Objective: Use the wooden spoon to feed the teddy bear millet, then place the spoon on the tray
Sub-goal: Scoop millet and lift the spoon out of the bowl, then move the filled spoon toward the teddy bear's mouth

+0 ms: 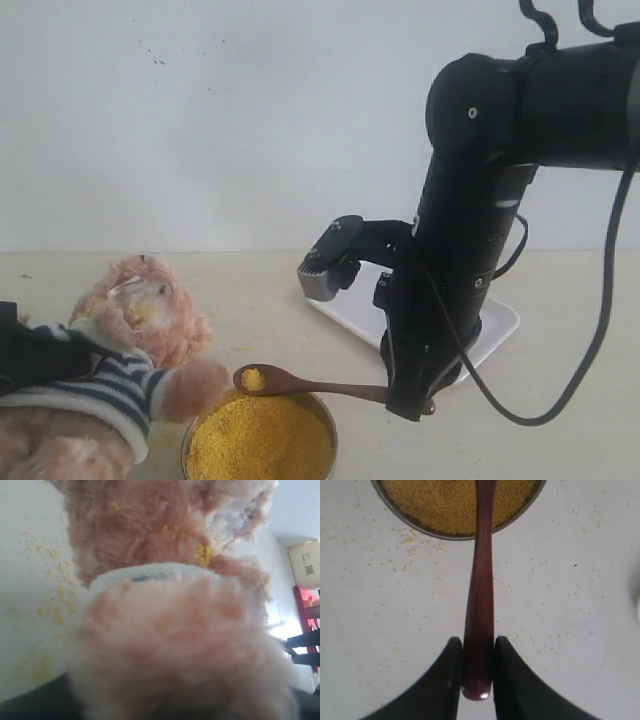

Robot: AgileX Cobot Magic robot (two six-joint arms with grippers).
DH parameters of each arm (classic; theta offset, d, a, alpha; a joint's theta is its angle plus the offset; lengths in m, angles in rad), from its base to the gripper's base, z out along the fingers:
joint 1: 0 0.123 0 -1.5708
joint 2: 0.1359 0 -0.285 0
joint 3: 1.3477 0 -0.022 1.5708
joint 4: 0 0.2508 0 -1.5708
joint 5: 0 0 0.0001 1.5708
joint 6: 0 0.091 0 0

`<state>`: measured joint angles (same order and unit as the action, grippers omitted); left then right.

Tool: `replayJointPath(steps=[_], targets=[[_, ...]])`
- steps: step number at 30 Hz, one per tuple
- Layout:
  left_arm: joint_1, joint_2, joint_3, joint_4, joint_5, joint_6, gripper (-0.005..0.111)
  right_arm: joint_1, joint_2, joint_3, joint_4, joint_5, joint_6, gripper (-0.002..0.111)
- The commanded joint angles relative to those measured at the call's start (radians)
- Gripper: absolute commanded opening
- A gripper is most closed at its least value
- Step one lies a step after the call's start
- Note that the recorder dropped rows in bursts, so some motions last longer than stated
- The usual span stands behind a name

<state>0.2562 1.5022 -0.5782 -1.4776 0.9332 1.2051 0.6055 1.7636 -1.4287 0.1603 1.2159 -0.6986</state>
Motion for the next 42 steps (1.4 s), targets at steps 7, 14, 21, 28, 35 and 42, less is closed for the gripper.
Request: replayJointPath(steps=[7, 14, 21, 28, 35, 42], targets=[[0.022, -0.068, -0.005, 0.215, 0.008, -0.22, 0.004, -0.007, -0.011, 0.0, 0.077, 0.005, -0.018, 0.0], [0.034, -0.109, 0.001, 0.286, 0.016, -0.24, 0.004, -0.007, -0.009, 0.0, 0.086, -0.005, -0.007, 0.0], [0.034, -0.109, 0.009, 0.287, -0.002, -0.24, 0.004, -0.007, -0.009, 0.0, 0.154, -0.023, 0.064, 0.0], [0.034, -0.109, 0.009, 0.288, -0.005, -0.236, 0.004, -0.007, -0.009, 0.0, 0.158, 0.005, 0.072, 0.0], [0.034, -0.109, 0.009, 0.255, -0.041, -0.213, 0.004, -0.007, -0.009, 0.0, 0.185, 0.005, 0.094, 0.0], [0.034, -0.109, 0.009, 0.244, -0.07, -0.197, 0.004, -0.007, -0.009, 0.0, 0.27, -0.008, 0.156, 0.0]])
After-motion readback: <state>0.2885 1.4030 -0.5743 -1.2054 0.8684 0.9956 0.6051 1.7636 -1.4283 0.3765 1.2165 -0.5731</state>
